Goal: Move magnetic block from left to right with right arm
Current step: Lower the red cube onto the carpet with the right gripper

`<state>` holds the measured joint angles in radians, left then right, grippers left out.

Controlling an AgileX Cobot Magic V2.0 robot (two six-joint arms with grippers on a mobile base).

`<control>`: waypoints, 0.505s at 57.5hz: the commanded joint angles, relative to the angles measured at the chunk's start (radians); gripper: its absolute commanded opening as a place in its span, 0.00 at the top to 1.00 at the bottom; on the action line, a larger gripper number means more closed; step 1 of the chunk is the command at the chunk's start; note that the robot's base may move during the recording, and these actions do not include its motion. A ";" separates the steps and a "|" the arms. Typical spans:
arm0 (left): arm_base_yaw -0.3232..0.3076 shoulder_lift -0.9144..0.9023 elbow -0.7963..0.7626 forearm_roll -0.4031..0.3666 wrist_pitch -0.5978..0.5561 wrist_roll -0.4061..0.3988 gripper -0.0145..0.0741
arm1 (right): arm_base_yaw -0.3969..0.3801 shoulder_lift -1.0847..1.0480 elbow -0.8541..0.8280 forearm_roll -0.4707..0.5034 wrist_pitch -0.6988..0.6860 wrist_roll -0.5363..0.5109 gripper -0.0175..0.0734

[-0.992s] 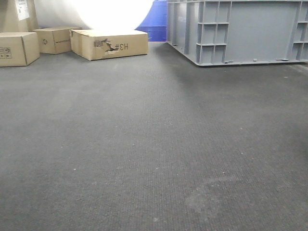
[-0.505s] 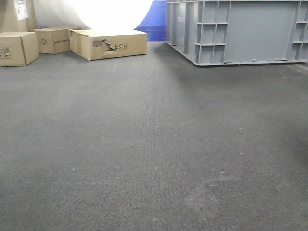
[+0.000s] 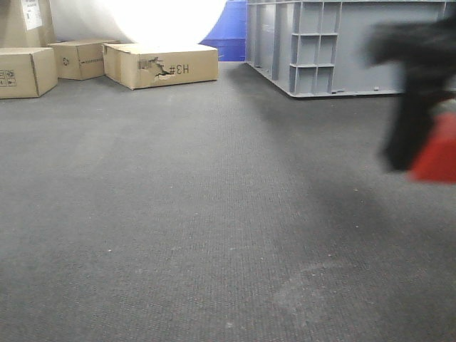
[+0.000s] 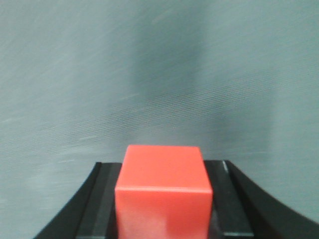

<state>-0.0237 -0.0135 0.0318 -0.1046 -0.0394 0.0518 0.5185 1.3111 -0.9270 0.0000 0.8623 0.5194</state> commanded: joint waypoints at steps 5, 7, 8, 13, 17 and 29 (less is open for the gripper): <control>0.001 -0.011 0.008 -0.005 -0.086 0.000 0.98 | 0.106 0.130 -0.142 -0.011 0.029 0.101 0.54; 0.001 -0.011 0.008 -0.005 -0.086 0.000 0.98 | 0.126 0.155 -0.168 -0.011 0.035 0.119 0.54; 0.001 -0.011 0.008 -0.005 -0.086 0.000 0.98 | 0.134 0.174 -0.183 -0.011 0.036 0.130 0.54; 0.001 -0.011 0.008 -0.005 -0.086 0.000 0.98 | 0.178 0.245 -0.242 -0.011 0.048 0.155 0.54; 0.001 -0.011 0.008 -0.005 -0.086 0.000 0.98 | 0.209 0.295 -0.291 -0.011 0.063 0.160 0.54; 0.001 -0.011 0.008 -0.005 -0.086 0.000 0.98 | 0.272 0.433 -0.428 -0.010 0.105 0.206 0.54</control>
<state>-0.0237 -0.0135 0.0318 -0.1046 -0.0394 0.0518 0.7757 1.7414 -1.2818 0.0000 0.9619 0.7044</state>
